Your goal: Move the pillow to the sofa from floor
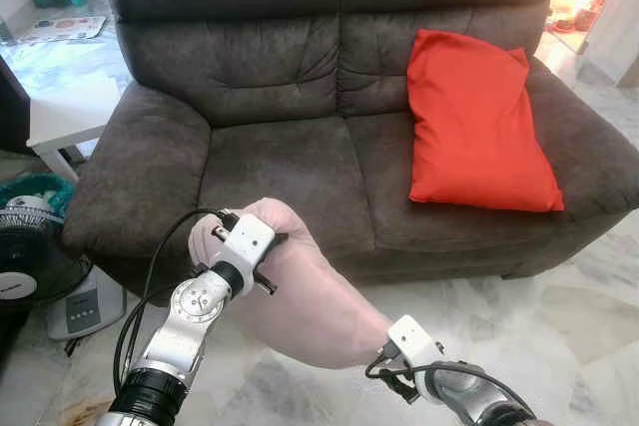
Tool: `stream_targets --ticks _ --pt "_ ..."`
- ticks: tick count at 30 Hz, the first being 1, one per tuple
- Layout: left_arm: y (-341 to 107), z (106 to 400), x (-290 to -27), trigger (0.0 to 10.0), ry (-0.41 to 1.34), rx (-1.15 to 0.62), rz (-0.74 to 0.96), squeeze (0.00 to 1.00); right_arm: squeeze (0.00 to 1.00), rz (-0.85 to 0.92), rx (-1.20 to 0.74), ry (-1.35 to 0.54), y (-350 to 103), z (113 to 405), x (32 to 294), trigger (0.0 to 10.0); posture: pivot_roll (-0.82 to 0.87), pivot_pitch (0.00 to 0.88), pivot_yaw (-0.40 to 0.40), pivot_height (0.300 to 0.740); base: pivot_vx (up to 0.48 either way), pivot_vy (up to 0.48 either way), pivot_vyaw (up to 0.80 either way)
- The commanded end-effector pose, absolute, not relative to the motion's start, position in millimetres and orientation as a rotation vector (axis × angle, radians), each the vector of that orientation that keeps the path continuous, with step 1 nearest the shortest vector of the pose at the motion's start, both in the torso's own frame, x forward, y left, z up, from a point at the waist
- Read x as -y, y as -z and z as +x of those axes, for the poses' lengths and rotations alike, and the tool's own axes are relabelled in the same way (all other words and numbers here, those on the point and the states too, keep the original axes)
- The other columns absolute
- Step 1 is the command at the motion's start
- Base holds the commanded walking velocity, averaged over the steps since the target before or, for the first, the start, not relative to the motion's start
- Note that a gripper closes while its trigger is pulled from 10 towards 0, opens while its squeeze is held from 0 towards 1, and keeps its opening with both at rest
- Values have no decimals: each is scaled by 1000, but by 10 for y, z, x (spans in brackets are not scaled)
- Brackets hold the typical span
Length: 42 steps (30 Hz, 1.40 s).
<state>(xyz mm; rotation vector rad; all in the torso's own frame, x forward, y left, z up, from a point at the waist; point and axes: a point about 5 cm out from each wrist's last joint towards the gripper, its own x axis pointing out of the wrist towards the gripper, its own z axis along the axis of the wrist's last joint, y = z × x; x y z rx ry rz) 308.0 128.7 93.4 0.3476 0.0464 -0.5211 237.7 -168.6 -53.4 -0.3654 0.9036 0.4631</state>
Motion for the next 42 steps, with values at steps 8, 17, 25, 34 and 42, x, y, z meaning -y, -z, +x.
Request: stream_targets --ticks 8,17,25,34,42 --pt "-1482 3193 -1152 10000 574 164 295 0 0 -330 -870 -468 501 2422 1651 10000 159 71 -9 740 0 0 0" --pt "-1512 3182 -1152 10000 593 162 293 0 0 -333 -865 -486 493 2431 1638 0 162 72 -6 740 0 0 0" --pt "-1501 3186 -1147 10000 598 150 306 0 0 -345 -863 -493 511 2408 1607 0 161 70 -5 740 0 0 0" --pt "-1441 3179 -1156 10000 601 129 330 0 0 -350 -854 -494 518 2397 1597 0 159 68 -3 740 0 0 0" --pt "-1391 3177 -1177 10000 592 110 342 0 0 -331 -833 -491 510 2401 1590 0 156 67 -3 740 0 0 0"
